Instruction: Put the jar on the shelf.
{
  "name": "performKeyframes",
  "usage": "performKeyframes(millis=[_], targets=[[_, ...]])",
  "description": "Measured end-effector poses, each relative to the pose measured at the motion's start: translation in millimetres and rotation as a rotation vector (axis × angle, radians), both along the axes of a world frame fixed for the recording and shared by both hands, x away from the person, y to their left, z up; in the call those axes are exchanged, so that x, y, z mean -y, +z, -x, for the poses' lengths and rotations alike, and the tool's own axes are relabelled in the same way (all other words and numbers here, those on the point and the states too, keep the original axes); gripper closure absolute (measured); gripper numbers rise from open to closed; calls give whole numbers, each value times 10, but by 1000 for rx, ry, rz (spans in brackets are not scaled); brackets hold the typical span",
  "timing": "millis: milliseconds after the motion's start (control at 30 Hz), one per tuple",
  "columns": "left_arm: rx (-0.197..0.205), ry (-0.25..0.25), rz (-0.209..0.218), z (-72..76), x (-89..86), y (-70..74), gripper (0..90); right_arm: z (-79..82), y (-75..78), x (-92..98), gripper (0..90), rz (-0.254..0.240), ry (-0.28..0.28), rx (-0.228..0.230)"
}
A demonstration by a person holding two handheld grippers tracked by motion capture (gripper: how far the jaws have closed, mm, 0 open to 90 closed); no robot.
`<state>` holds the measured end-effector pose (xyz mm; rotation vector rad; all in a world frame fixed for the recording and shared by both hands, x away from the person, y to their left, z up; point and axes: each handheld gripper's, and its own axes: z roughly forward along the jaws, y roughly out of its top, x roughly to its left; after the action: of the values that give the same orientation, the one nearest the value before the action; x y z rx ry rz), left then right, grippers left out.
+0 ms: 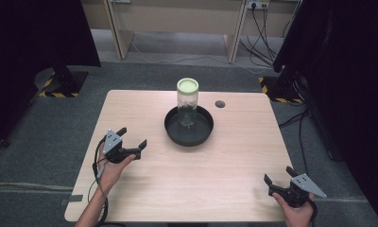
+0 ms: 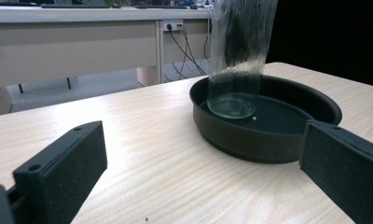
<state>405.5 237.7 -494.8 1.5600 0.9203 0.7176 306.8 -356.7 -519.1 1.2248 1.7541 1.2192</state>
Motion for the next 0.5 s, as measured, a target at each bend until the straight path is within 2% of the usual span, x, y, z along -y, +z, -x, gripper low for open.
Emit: performKeyframes(millis=[500], targets=[[-18, 26, 7, 61, -123, -105, 0, 1, 0, -3, 39, 3, 0, 1]])
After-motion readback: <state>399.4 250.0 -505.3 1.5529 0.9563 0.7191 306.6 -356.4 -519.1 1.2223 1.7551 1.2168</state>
